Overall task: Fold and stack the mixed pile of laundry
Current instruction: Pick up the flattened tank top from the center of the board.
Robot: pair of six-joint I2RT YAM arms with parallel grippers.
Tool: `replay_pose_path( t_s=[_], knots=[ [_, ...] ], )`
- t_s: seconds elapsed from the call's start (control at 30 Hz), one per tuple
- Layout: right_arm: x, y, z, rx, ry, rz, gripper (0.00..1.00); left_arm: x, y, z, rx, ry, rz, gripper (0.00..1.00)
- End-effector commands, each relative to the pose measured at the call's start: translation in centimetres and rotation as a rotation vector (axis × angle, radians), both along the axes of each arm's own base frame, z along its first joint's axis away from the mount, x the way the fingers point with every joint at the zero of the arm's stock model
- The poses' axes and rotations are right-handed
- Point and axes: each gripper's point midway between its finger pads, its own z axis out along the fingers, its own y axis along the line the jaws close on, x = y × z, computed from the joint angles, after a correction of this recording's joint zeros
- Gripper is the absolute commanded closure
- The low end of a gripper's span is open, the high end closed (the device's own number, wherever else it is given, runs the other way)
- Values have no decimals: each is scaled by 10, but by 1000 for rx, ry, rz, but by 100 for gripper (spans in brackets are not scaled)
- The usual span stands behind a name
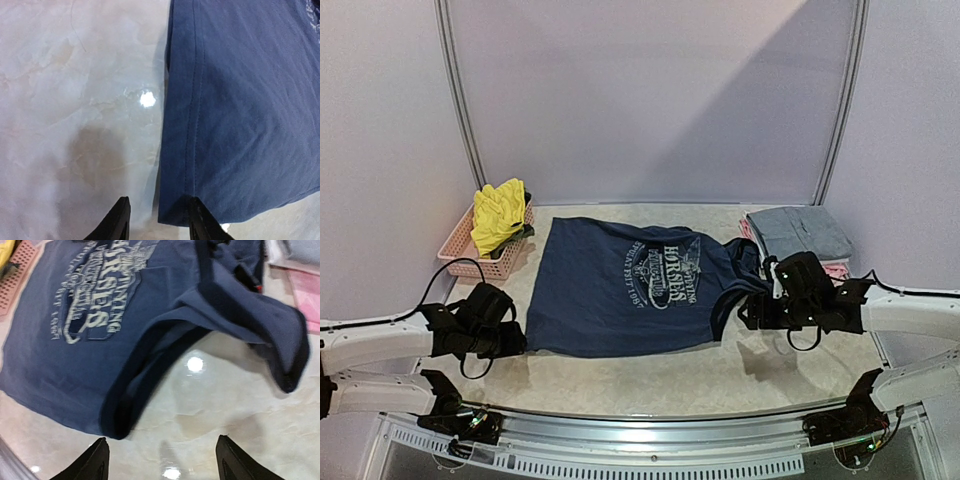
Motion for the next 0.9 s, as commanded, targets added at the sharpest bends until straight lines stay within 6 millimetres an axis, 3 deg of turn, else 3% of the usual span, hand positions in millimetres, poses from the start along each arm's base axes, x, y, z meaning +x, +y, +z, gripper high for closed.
replay_pose_path(
  t_s=[0.0,0.17,0.3,0.57,0.87],
  knots=[
    [-13,37,1,145,45,161,30,0,-21,-4,-90,-2,-39,59],
    [-32,65,-15,191,119,274,38,-6,-24,-14,-97,21,-47,60],
    [-38,76,-28,195,156,301,43,-8,-25,-17,-103,21,-52,63],
    [-37,81,-54,180,202,292,52,-7,-22,-19,-93,3,-43,72],
    [-32,85,-64,175,205,281,61,-2,-23,-19,-116,-38,-40,89]
  ],
)
